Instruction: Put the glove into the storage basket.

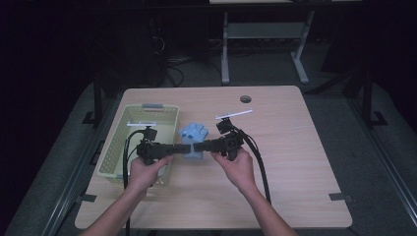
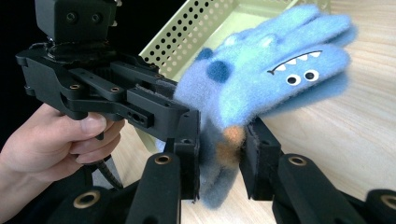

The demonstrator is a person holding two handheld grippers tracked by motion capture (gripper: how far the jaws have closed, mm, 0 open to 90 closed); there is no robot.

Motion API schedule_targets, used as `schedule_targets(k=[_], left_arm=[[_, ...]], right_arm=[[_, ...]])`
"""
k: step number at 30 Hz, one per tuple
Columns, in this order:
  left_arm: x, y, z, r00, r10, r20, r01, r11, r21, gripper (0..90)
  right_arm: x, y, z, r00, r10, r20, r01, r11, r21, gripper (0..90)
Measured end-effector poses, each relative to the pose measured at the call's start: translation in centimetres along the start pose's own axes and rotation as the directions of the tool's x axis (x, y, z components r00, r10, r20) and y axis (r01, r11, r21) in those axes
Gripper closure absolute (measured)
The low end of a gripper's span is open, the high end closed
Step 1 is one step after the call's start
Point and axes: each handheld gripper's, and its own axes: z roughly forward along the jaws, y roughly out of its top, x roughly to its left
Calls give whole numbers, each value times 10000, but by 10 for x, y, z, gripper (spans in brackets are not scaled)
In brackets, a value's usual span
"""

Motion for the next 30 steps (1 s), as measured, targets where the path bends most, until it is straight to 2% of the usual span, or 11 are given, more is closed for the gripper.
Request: schedule_targets(k=[3, 13, 20, 30], left_arm=[[0, 0, -2, 10000, -21, -45, 21, 10000, -26, 710], [3, 2, -14, 9999, 101, -111, -102, 9999, -80, 710], [6, 3, -22, 9998, 75, -165, -78, 9999, -151, 710], [13, -1, -35, 9997, 110, -230, -114, 9998, -191, 711]], right_arm=[[1, 2, 2, 10000, 47, -65, -47, 10000, 48, 706], [8, 9, 10, 9995, -303, -53, 303, 9995, 127, 705], [12, 13, 16, 9994, -300, -152, 302, 9994, 147, 704], [20, 17, 30, 9987, -457, -244, 465, 9984, 328, 702]])
